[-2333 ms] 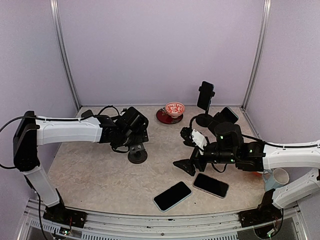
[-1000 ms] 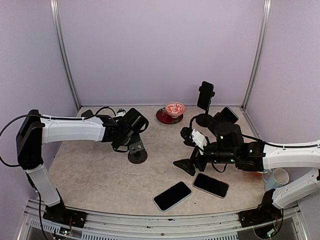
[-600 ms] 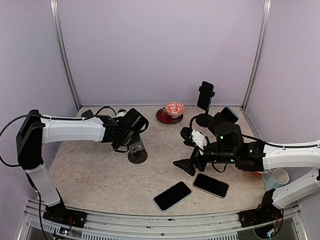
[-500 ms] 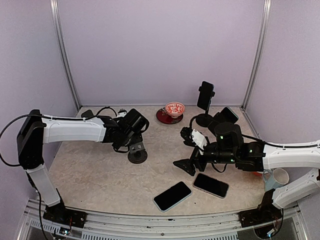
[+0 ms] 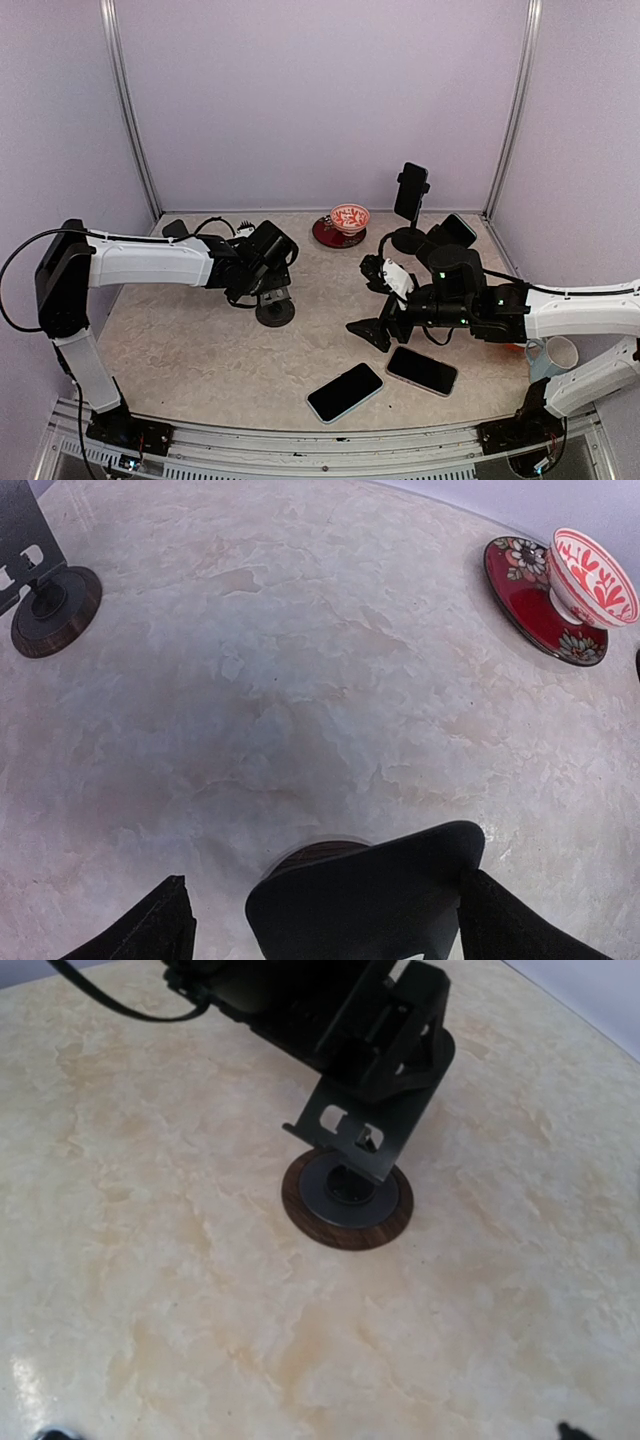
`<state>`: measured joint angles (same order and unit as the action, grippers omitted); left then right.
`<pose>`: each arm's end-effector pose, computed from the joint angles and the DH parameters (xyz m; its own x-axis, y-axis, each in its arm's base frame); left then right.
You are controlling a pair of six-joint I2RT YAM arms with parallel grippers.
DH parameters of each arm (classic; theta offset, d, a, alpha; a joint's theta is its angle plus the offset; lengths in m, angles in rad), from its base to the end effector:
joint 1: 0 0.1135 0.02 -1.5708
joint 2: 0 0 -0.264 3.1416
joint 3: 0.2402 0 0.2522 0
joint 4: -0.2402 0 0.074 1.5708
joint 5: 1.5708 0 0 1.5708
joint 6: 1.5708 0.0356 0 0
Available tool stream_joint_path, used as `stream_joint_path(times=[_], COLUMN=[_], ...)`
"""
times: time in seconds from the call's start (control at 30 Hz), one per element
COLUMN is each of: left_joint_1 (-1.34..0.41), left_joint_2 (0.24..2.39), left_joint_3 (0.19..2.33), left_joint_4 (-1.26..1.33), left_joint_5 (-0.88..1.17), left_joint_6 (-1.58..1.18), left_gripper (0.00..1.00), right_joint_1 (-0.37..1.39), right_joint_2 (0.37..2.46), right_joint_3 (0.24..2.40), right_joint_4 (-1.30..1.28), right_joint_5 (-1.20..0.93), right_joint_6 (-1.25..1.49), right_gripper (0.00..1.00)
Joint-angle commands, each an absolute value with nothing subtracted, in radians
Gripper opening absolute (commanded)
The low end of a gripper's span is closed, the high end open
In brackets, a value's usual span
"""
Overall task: Place the phone on the phone stand
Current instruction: Move the phone stand to the corner of the board.
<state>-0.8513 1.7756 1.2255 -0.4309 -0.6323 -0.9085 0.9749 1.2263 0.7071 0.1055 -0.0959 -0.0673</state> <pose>0.2603 -0.2652 0.2097 -0.6444 -0.2298 -0.7293 -0.1920 0.9718 -0.1366 0.1507 0.2283 0.2485 -0.1664 -0.3646 -0.9162 -0.8862 0.4626 -0.0232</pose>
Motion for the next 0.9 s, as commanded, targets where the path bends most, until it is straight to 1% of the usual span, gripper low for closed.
stream_joint_path(times=[0.0,0.1,0.2,0.33,0.43,0.5,0.53,0.77,0.8,0.87], left_joint_1=[-0.843,-0.839,-0.831,-0.82,-0.817,-0.816,-0.816,-0.812,-0.811,-0.809], left_joint_2=[1.806,1.822,1.842,1.852,1.861,1.866,1.868,1.866,1.863,1.851], left_joint_3=[1.213,1.228,1.25,1.253,1.258,1.263,1.265,1.266,1.265,1.257], left_joint_4=[-0.394,-0.391,-0.421,-0.415,-0.41,-0.411,-0.412,-0.412,-0.414,-0.419], left_joint_5=[-0.598,-0.594,-0.608,-0.606,-0.608,-0.616,-0.623,-0.641,-0.644,-0.651], left_joint_6=[-0.875,-0.863,-0.865,-0.856,-0.846,-0.845,-0.845,-0.826,-0.824,-0.822], left_gripper=[0.93,0.95,0.99,0.98,0.95,0.91,0.87,0.5,0.48,0.45], right_joint_1=[0.969,0.969,0.968,0.969,0.968,0.969,0.968,0.968,0.968,0.969], right_joint_2=[1.233,1.235,1.235,1.234,1.236,1.239,1.241,1.247,1.247,1.249], right_joint_3=[0.712,0.712,0.712,0.712,0.712,0.712,0.713,0.713,0.714,0.714], right_joint_4=[0.117,0.117,0.117,0.117,0.118,0.117,0.118,0.118,0.119,0.119], right_joint_5=[-0.09,-0.088,-0.088,-0.088,-0.088,-0.09,-0.089,-0.091,-0.091,-0.091], right_joint_6=[-0.077,-0.077,-0.077,-0.078,-0.078,-0.077,-0.078,-0.078,-0.078,-0.078], right_gripper=[1.0,1.0,1.0,1.0,1.0,1.0,1.0,1.0,1.0,1.0])
